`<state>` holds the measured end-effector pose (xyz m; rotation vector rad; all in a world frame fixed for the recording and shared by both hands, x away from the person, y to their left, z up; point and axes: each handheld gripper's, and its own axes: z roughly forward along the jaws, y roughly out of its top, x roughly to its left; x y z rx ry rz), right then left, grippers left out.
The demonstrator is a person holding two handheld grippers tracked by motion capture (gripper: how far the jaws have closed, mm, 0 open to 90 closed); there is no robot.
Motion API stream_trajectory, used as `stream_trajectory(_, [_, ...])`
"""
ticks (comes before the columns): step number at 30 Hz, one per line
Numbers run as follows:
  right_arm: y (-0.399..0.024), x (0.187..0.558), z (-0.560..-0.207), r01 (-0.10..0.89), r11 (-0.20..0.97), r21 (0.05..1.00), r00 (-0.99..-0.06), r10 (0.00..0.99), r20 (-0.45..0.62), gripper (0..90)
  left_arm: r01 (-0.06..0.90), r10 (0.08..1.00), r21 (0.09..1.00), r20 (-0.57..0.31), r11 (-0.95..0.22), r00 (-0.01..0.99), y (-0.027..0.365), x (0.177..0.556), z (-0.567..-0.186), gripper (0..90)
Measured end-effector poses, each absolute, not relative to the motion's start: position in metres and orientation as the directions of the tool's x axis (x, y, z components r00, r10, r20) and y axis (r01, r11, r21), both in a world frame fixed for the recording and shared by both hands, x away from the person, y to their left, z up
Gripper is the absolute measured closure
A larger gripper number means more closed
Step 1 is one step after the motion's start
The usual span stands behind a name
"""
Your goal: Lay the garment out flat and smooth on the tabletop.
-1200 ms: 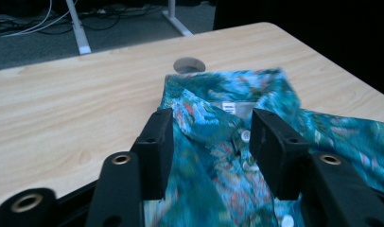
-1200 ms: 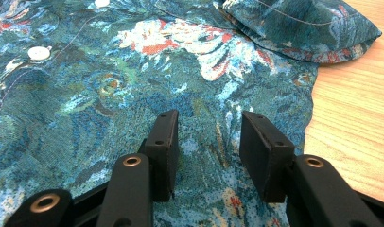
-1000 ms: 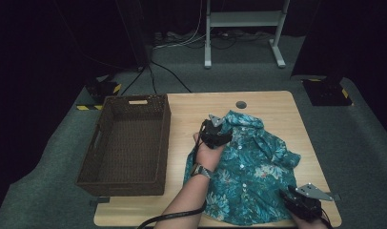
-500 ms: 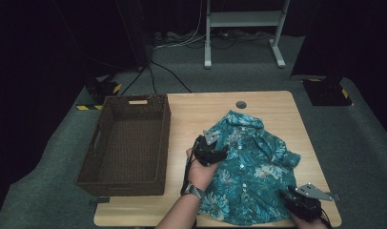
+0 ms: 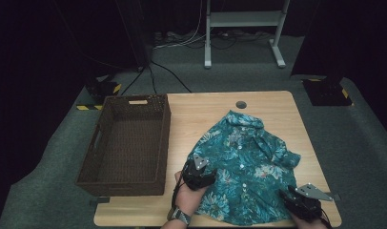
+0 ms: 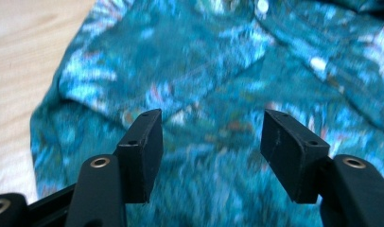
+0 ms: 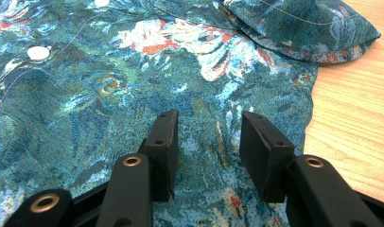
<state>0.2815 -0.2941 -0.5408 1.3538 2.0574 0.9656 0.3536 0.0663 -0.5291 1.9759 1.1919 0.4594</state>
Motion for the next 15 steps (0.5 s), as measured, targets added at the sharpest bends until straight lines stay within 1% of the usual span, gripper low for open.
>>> stream_trajectory(3, [-0.294,0.281,-0.541,0.573,0.258,0.778,-0.388,0.922,-0.020,57.5,0.594,0.866,0.762,-0.091,-0.257,0.492,0.070,0.349,-0.532,39.0])
stream_trajectory(7, [-0.294,0.281,-0.541,0.572,0.258,0.779,-0.384,0.923,-0.024,56.5,0.599,0.863,0.752,-0.079,-0.277,0.499,0.071,0.346,-0.537,38.7])
stream_trajectory(10, [-0.294,0.281,-0.541,0.571,0.261,0.779,-0.382,0.924,-0.030,56.2,0.577,0.858,0.757,-0.042,-0.307,0.512,0.069,0.342,-0.540,37.3])
stream_trajectory(12, [-0.293,0.281,-0.541,0.572,0.262,0.778,-0.378,0.925,-0.033,54.6,0.564,0.853,0.752,-0.004,-0.341,0.522,0.065,0.341,-0.541,34.4])
stream_trajectory(15, [-0.294,0.281,-0.540,0.578,0.259,0.774,-0.364,0.931,-0.039,50.6,0.562,0.855,0.754,-0.002,-0.339,0.519,0.066,0.340,-0.541,34.6])
